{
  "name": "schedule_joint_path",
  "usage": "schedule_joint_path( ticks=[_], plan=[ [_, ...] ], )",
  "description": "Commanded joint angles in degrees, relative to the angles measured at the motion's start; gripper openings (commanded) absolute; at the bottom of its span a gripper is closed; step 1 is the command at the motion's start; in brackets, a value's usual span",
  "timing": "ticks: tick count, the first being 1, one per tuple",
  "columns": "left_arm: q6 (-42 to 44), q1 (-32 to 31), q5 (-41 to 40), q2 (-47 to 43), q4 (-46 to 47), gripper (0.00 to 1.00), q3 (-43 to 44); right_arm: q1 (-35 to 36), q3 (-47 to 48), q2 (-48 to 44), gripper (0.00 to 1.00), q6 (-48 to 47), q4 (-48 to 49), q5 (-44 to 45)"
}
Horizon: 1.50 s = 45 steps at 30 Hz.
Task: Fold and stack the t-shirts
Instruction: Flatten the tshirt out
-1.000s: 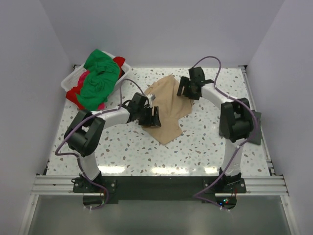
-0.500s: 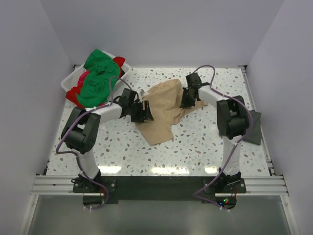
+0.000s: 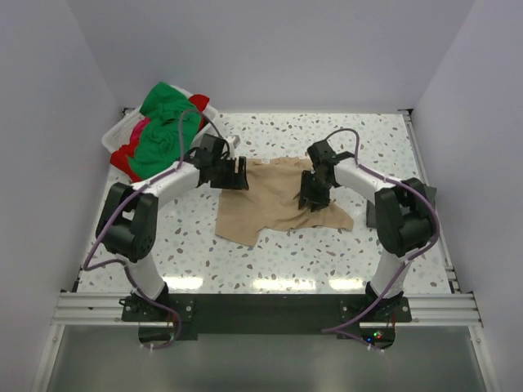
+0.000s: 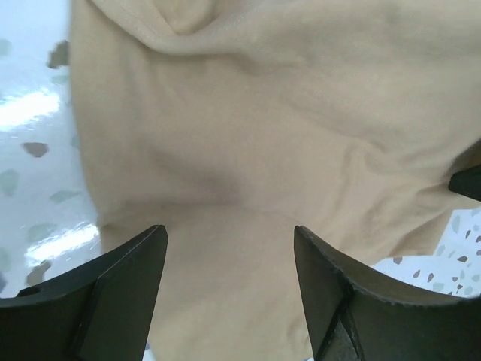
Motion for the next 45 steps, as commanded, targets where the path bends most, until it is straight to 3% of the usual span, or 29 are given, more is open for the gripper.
schedule_joint_path(
  ticks=[1,6,11,17,26,33,35,36,39,44,45],
  plan=[
    [3.3,-0.4,-4.9,-10.6,-3.3,0.73,0.5,-0.4,6.2,-1.9,0.49,-0.9,-5.6,1.4],
    [-0.4,-0.1,-9.2,-20.1,-7.1,0.74,-10.3,-1.5,7.8,-5.5,0.61,-0.2,-10.0,5.8],
    [-5.6,0.5,-7.1,-26.1,-4.8,0.7,-21.7,-7.2,0.8,-13.8,0.58,-0.3,-10.4,8.3],
    [-6.1,1.2,-6.1,-22.6,-4.1,0.6,-23.4,-15.3,-9.5,-19.1,0.52,-3.0,-9.4,6.9],
    [-7.1,1.2,-7.4,-18.1,-5.2,0.59,-23.1,-16.4,-19.2,-20.4,0.44,-1.4,-5.2,7.9],
    [-7.5,1.2,-2.1,-16.1,1.2,0.57,-25.3,-16.6,-23.0,-20.0,0.44,-0.3,1.2,7.3],
    [-7.3,1.2,-1.2,-15.4,0.7,0.36,-25.2,-16.6,-22.7,-19.2,0.43,-0.5,2.2,7.3],
    [-7.1,1.2,-1.3,-15.4,-0.2,0.19,-23.9,-16.6,-22.5,-18.9,0.43,-0.6,2.4,7.2],
    [-6.2,1.2,-4.5,-18.3,-6.7,0.01,-19.8,-16.7,-21.8,-18.6,0.42,-0.8,2.2,7.5],
    [-5.7,1.1,-12.0,-25.6,-22.1,0.03,-10.2,-16.6,-22.5,-19.6,0.41,-0.6,1.6,7.7],
    [-5.7,1.1,-12.1,-27.5,-24.0,0.19,-7.4,-16.7,-22.6,-19.7,0.41,-0.6,1.5,7.8]
  ],
)
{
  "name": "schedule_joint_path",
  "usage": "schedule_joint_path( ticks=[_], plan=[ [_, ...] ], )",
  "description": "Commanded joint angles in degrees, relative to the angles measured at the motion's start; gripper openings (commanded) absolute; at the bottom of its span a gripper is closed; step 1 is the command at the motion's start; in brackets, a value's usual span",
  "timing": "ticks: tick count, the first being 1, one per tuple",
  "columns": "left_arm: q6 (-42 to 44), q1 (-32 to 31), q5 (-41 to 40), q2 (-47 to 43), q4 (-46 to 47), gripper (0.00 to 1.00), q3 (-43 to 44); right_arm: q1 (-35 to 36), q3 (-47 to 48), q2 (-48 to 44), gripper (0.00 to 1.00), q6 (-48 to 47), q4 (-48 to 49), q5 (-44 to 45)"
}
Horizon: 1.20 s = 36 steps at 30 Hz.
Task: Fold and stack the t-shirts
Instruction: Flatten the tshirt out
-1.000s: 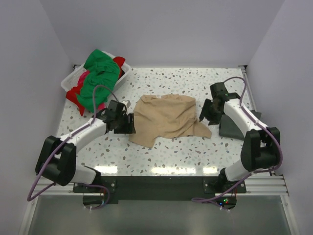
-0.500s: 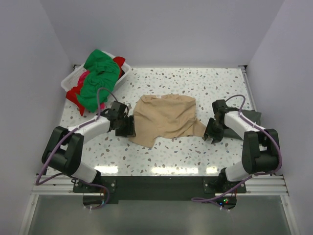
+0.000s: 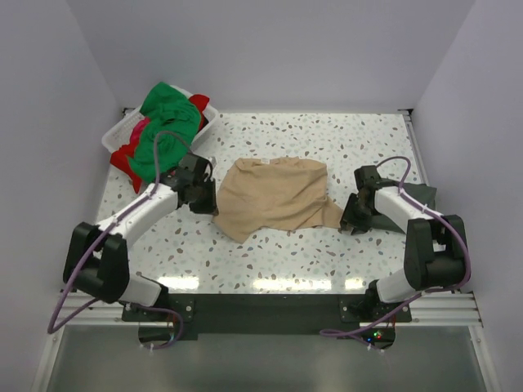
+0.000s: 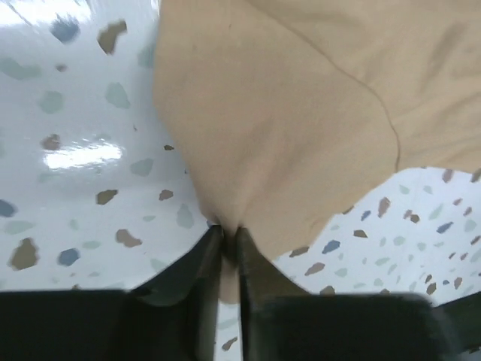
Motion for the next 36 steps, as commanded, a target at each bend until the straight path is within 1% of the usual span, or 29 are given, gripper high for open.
schedule_joint_path(
  ticks=[1,2,3,6,7,10,11,13,15,16,19,27,29,30,32,36],
  plan=[
    [0.2,0.1,-3.6,-8.0,-11.0,0.28,9.2,-0.2,0.2,-1.0,0.41,0.5,1.0,0.7],
    [-0.1,0.1,-3.1,-9.0,-13.0,0.38,9.7,-0.2,0.1,-1.0,0.41,0.5,1.0,0.8],
    [-0.8,0.1,-2.7,-11.2,-13.5,0.56,9.5,-0.2,0.1,-1.1,0.41,0.5,0.6,0.9],
    [-1.2,0.1,-2.3,-14.6,-13.8,0.65,5.8,-0.2,0.5,-1.2,0.41,0.5,0.3,0.9],
    [-1.1,0.2,-2.9,-15.0,-13.4,0.66,4.3,-0.3,0.8,-1.1,0.41,0.4,0.2,0.9],
    [-0.6,1.1,-2.6,-14.0,-10.5,0.66,-1.2,-0.2,1.4,-1.2,0.41,0.5,-0.1,0.6],
    [-0.8,1.3,-2.2,-13.5,-7.8,0.66,-3.8,-0.2,1.5,-1.2,0.4,0.6,-0.1,0.6],
    [-1.1,1.6,-2.3,-11.7,-5.4,0.63,-6.0,-0.2,1.7,-1.4,0.4,0.5,-0.4,0.6],
    [-1.7,1.9,-3.2,-9.9,-2.1,0.58,-8.4,-0.2,1.7,-1.6,0.4,0.6,-0.6,0.5],
    [-2.0,2.4,-3.7,-9.5,-1.1,0.57,-8.9,-0.2,1.6,-2.0,0.4,0.7,-0.6,0.3],
    [-2.0,2.7,-4.7,-7.5,2.8,0.52,-9.6,-0.3,1.0,-2.8,0.4,0.7,-0.7,0.3],
    [-0.3,2.9,-6.2,-1.6,7.0,0.49,-9.9,-0.2,-0.2,-4.6,0.4,1.1,-1.2,0.6],
    [-0.2,2.9,-6.2,-0.7,6.4,0.47,-9.4,-0.2,-0.3,-4.8,0.4,1.1,-1.3,0.9],
    [-0.3,2.9,-8.2,-0.8,6.3,0.46,-9.3,-0.2,-0.2,-4.8,0.4,0.9,-1.6,1.0],
    [-0.5,2.9,-9.2,-1.3,6.3,0.42,-9.4,-0.3,-0.2,-4.8,0.4,1.0,-1.4,1.0],
    [-0.9,2.9,-10.5,-2.2,5.7,0.39,-9.6,-0.2,-0.4,-4.5,0.4,0.9,-1.2,0.9]
  ],
)
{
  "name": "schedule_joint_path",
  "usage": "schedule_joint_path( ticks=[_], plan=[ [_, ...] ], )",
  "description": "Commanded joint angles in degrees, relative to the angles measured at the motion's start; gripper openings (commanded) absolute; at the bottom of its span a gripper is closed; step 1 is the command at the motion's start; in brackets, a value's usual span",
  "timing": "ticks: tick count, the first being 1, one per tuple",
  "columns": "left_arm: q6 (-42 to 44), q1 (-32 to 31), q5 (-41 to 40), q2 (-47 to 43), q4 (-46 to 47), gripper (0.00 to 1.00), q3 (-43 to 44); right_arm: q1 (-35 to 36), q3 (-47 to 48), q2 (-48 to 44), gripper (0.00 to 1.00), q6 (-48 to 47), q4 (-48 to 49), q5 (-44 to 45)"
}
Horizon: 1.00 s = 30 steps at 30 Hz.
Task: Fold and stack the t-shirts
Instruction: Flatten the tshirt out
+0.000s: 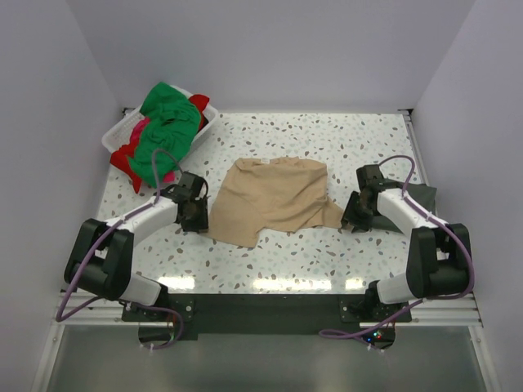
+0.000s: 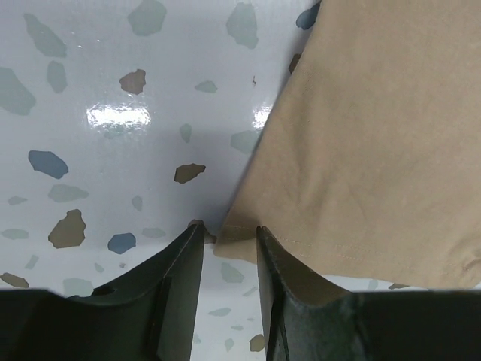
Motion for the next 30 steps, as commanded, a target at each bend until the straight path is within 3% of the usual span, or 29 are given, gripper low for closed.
schedule_joint_path(
  ticks=[1,12,15,16,17,30],
  plan=[
    [0.2,0.5,-2.6,-1.5,1.9,0.39,0.5,-0.2,-0.2,-1.0,0.4,0.6,-0.3,0.8],
    [0.9,0.5,4.7,3.5,5.0,0.37,-2.3,-0.2,0.2,-0.5,0.41,0.4,-0.5,1.3],
    [1.8,0.5,4.4,5.5,4.6,0.17,-2.6,-0.3,0.4,-0.7,0.41,0.6,-0.9,1.7],
    [2.3,0.5,4.2,5.7,4.5,0.04,-2.5,-0.2,0.5,-0.9,0.42,0.5,-1.2,1.9],
    [2.5,0.5,3.9,5.7,4.5,0.0,-2.4,-0.2,0.6,-1.3,0.42,0.6,-1.6,2.5],
    [5.4,8.5,2.7,1.2,0.1,0.0,7.6,-1.1,0.0,0.3,0.46,1.6,0.6,3.0]
  ],
)
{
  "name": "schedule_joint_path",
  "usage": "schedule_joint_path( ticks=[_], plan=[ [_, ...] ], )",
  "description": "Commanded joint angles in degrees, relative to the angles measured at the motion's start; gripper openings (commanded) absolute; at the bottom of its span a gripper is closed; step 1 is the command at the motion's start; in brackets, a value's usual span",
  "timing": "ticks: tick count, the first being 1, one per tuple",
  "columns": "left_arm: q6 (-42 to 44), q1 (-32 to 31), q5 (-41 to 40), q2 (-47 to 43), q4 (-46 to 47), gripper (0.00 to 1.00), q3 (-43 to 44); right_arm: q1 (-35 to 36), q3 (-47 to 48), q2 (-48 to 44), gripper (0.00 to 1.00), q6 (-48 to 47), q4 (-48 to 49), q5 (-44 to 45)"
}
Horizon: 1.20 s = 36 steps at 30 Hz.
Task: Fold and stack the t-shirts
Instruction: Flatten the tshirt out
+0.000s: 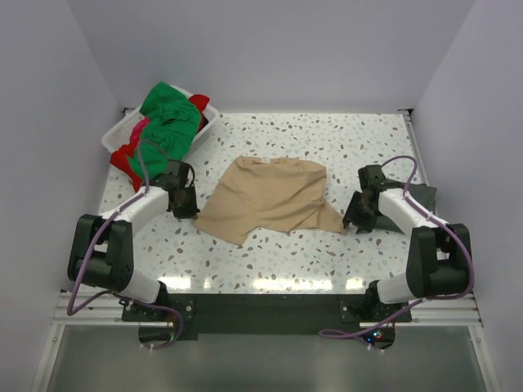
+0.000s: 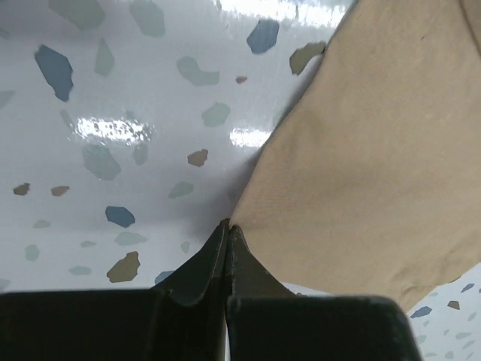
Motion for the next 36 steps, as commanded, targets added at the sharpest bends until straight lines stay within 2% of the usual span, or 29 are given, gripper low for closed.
schedule_joint_path(
  ticks=[1,10,18,36],
  plan=[
    [2.2,1.0,-0.1,-1.1,-0.7,0.0,3.9,-0.3,0.0,1.1,0.45,1.6,1.6,0.8],
    [3.4,2.1,0.7,-0.5,-0.6,0.0,4.5,-0.3,0.1,2.3,0.41,1.7,2.7,-1.5],
    [4.6,2.3,1.8,1.9,-0.1,0.0,5.6,0.0,-6.5,-0.3,0.4,3.7,5.1,-4.9],
    [5.4,2.4,2.7,2.6,-0.1,0.0,5.4,1.6,-6.3,-2.9,0.4,4.5,6.4,-6.1]
  ],
)
